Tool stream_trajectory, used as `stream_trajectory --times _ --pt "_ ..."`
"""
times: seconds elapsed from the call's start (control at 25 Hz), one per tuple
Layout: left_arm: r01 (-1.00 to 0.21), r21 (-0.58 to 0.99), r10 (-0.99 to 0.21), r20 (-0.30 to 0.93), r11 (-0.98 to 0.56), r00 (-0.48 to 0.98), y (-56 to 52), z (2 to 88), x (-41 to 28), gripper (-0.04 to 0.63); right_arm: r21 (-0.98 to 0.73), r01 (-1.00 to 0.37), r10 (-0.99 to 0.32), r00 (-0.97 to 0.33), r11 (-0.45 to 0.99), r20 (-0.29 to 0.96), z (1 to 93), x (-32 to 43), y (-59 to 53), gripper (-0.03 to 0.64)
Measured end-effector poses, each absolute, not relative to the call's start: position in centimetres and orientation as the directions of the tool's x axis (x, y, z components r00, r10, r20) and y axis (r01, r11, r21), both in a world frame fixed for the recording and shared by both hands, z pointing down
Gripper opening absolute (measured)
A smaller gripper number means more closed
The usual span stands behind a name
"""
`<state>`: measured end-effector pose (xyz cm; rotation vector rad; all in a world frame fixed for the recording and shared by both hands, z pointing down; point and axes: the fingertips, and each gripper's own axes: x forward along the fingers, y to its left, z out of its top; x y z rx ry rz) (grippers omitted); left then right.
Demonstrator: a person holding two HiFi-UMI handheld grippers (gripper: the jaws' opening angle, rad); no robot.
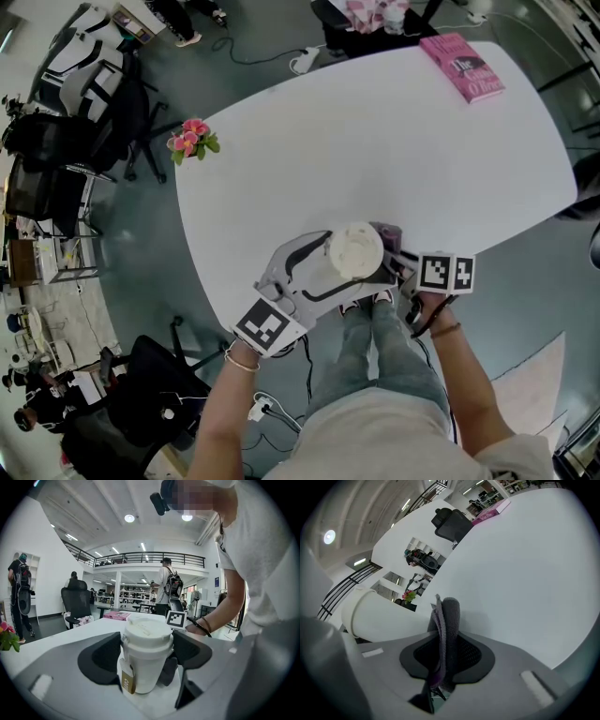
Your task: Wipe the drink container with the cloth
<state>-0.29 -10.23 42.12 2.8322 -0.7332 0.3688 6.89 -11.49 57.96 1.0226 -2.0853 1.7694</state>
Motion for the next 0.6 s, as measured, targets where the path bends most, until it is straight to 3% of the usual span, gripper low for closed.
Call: stream_trajectory --times 0.6 --pt "-0.495 0.116 -0.448 0.286 -0.861 0.847 -10.32 42.12 -0.34 0.353 -0.767 -0.641 -0.350 -0.726 0.032 0.592 58.37 6.94 -11.55 0.067"
